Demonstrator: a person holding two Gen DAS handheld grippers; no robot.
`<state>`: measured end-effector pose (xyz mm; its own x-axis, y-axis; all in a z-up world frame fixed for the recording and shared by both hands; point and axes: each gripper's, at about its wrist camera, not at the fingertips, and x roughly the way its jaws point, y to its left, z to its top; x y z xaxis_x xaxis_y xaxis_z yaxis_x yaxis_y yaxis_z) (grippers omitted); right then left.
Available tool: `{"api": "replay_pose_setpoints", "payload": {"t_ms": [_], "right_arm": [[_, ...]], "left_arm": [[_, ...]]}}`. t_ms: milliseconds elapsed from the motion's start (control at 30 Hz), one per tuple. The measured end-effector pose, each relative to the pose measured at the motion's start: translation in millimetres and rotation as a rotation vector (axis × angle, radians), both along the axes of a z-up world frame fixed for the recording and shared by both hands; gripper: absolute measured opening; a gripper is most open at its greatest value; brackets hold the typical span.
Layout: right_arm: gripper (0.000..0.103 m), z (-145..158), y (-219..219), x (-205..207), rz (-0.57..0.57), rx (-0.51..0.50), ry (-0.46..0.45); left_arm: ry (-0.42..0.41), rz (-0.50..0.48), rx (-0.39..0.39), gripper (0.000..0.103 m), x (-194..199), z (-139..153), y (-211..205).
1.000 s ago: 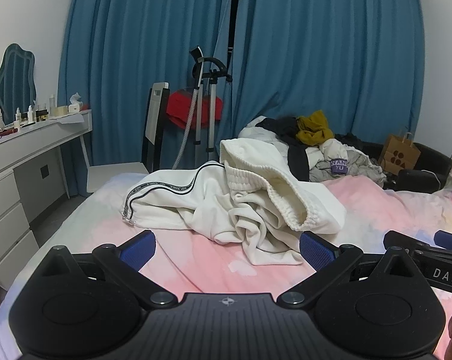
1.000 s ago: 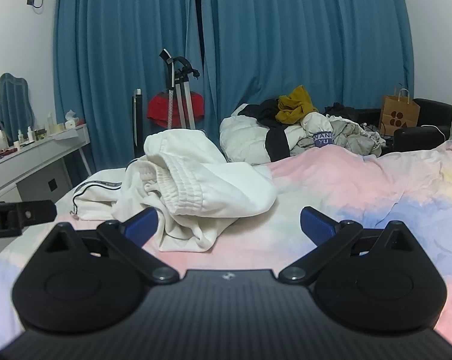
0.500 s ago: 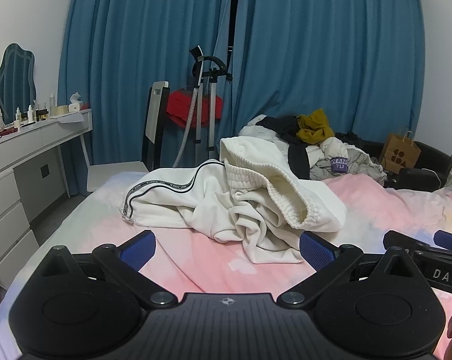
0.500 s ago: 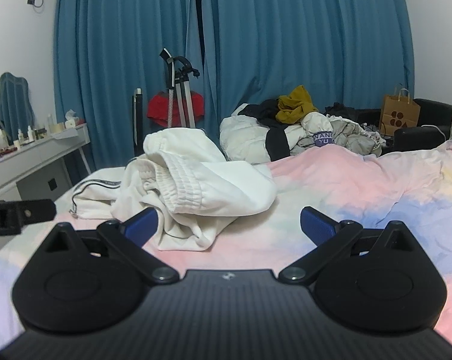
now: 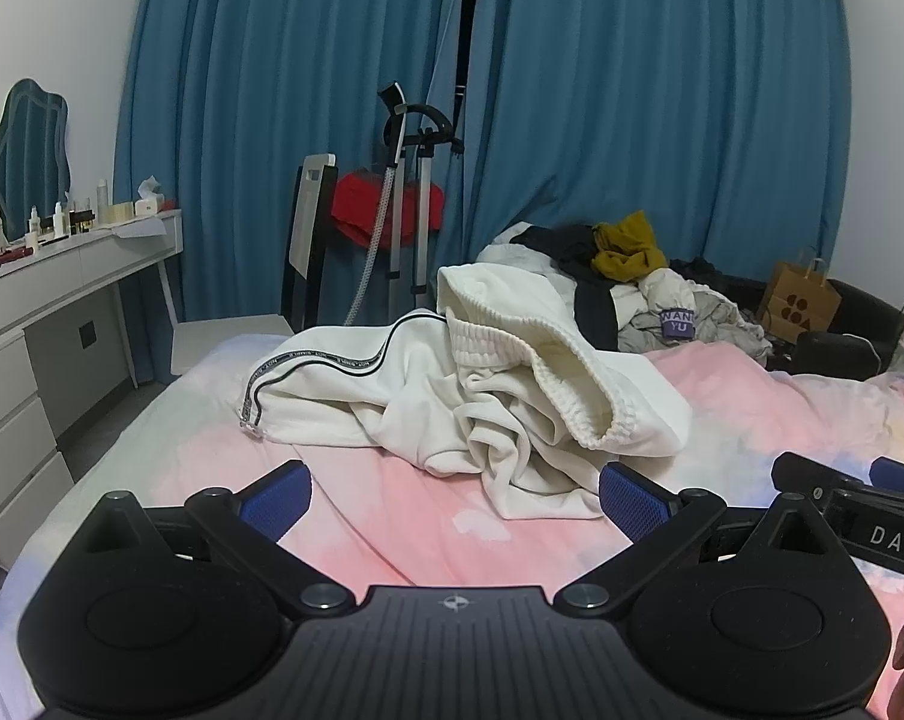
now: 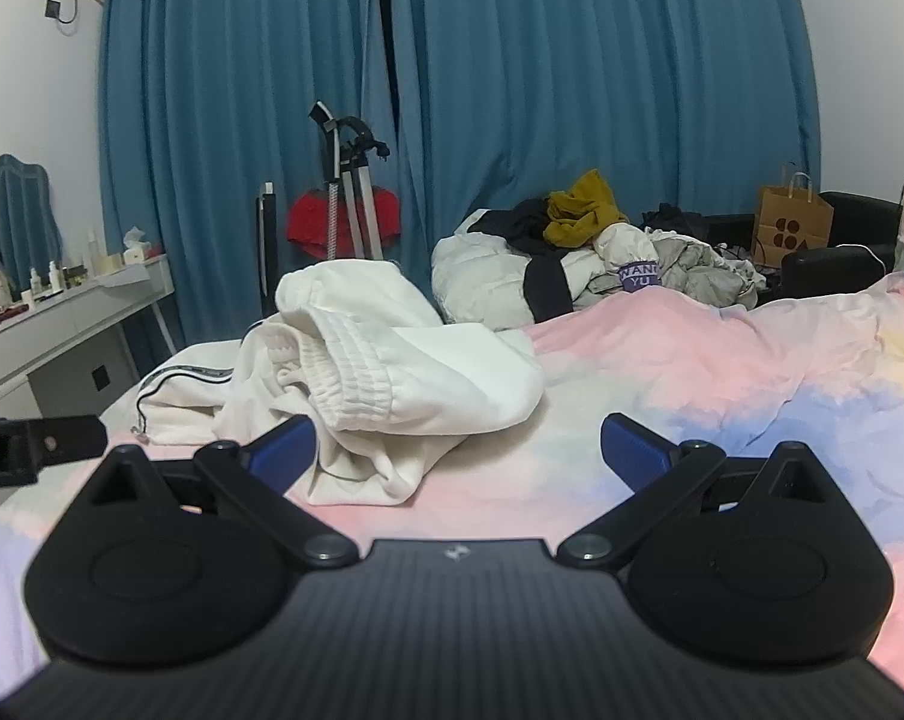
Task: Fold clothes
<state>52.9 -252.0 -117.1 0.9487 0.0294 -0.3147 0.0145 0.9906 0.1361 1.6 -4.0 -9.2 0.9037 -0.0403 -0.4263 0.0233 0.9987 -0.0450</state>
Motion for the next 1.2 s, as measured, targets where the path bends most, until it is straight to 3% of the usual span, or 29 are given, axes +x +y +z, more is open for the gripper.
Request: {"api": "replay_pose_setpoints", "payload": {"t_ms": [167, 333, 500, 667, 833, 1000, 1067, 1133, 1200], "right_arm": [[0.103, 2, -4, -1, -0.015, 0.01, 0.0], [0.103, 0, -11, 0, -0.03, 0.032, 0.01], [0.103, -4, -26, 8, -0.04, 0.074, 0.025], [0.103, -17, -44, 22, -0.055, 0.126, 0.067], [0.103, -39, -57, 41, -0.062, 0.155, 0.118], [0.103, -62, -67, 59, -0.061, 0.187, 0.166], [0.103, -68, -69, 64, -0.06, 0.2, 0.175], [0.103, -70, -70, 66, -0.06, 0.207, 0.177], [0.103, -70, -72, 66, -0.062, 0.212, 0.169]], "left_arm": [[0.051, -0.035, -0.049, 0.103, 19, -3, -1], [0.148, -0.063, -0.155, 0.103, 67, -13, -3], [0.221, -0.067, -0.326, 0.102, 128, -30, 0], [0.231, -0.053, -0.542, 0.102, 184, -51, 4], [0.3, -0.067, -0.68, 0.094, 228, -81, -11], [0.301, -0.084, -0.633, 0.084, 241, -84, -36], [0.3, -0.089, -0.611, 0.074, 245, -85, -47], [0.32, -0.08, -0.595, 0.058, 250, -86, -50], [0.325, -0.077, -0.583, 0.049, 253, -82, -50]]}}
